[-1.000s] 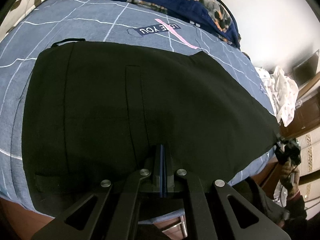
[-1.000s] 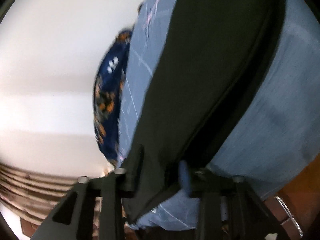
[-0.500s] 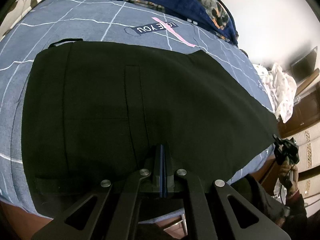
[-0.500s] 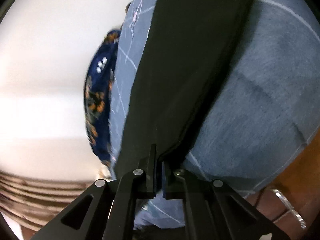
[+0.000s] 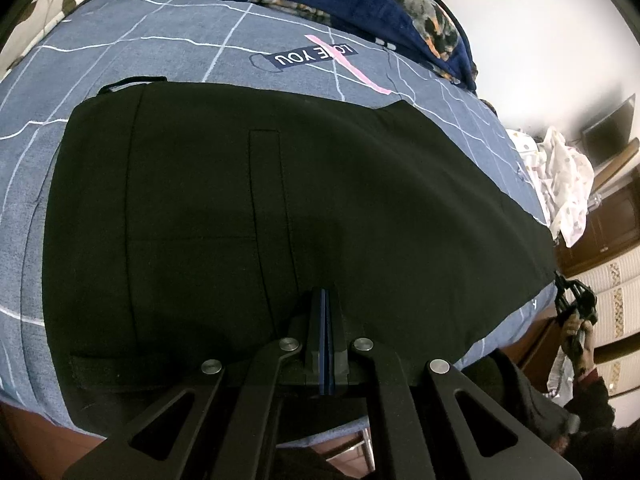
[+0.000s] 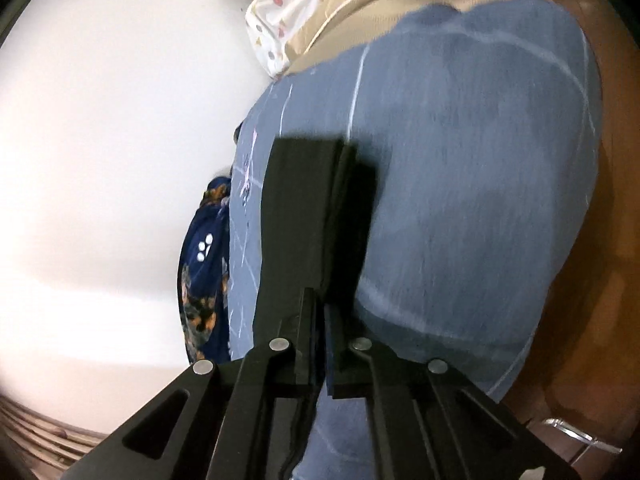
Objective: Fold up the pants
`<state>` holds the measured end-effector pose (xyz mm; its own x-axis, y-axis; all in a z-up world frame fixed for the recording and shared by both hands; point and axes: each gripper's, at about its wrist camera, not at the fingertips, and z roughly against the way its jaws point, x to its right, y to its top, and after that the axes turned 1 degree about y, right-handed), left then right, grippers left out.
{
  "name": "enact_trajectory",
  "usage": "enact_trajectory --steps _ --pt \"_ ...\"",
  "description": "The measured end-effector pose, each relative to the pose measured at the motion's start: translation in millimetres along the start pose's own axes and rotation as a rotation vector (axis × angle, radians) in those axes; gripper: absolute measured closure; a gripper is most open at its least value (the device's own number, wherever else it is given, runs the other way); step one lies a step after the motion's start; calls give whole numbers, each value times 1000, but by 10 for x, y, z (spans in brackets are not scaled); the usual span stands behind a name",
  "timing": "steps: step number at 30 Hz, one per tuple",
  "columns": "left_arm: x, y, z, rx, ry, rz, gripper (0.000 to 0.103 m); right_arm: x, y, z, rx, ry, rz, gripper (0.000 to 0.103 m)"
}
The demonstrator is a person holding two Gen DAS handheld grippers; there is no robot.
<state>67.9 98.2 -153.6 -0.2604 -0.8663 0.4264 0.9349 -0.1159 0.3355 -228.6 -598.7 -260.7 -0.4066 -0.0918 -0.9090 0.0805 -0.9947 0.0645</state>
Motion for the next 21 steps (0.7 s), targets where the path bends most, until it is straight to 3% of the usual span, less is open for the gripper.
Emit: enact_trajectory --steps 4,7,9,18,21 --pt "0 -2 2 0 2 4 101 -14 100 76 40 29 4 92" --pt "0 -3 0 -1 2 2 101 68 119 241 102 69 -38 76" --pt "2 -4 -2 -3 0 6 101 56 161 360 140 36 -16 67" --pt "-1 -23 -7 5 1 6 101 -79 336 282 127 -28 22 62" --pt "-3 -24 -9 4 1 6 101 -108 311 213 105 -10 21 59"
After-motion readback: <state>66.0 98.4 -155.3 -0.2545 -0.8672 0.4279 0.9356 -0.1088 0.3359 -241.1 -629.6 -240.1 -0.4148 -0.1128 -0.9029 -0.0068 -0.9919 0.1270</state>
